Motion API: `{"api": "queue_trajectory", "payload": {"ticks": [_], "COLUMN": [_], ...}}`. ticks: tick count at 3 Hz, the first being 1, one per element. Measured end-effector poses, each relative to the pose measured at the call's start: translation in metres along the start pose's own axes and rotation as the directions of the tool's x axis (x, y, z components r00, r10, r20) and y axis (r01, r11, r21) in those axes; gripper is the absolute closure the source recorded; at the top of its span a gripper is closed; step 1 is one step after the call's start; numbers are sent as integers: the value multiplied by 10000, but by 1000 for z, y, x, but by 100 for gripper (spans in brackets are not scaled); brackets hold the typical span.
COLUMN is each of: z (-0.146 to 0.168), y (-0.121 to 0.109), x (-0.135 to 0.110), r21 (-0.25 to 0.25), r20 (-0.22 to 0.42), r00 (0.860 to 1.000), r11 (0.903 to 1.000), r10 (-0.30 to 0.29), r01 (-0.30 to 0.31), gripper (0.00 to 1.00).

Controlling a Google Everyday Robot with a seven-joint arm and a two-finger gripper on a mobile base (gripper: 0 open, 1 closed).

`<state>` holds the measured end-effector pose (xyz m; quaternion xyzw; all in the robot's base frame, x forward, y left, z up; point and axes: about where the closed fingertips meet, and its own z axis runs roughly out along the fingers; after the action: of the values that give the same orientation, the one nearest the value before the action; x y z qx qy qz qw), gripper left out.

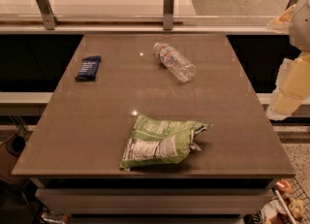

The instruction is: Place water bottle upright

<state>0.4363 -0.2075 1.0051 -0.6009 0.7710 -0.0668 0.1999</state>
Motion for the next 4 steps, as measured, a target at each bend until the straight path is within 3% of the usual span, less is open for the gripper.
{"api": "queue_trajectory", "payload": {"ticks": [1, 2, 3, 4], "z": [0, -1, -3, 0], "y": [0, -9, -28, -47], "x": [0, -1, -8, -18], "r21": [2, -24, 12, 40], "r20": [1, 165, 611, 1018], "r00": [10000, 9982, 9849, 9582], "r11": [10000, 9983, 9868, 9631], "r10": [0, 579, 1618, 2675], "r01": [0, -579, -1622, -2692], "gripper": [0, 0, 0, 0]}}
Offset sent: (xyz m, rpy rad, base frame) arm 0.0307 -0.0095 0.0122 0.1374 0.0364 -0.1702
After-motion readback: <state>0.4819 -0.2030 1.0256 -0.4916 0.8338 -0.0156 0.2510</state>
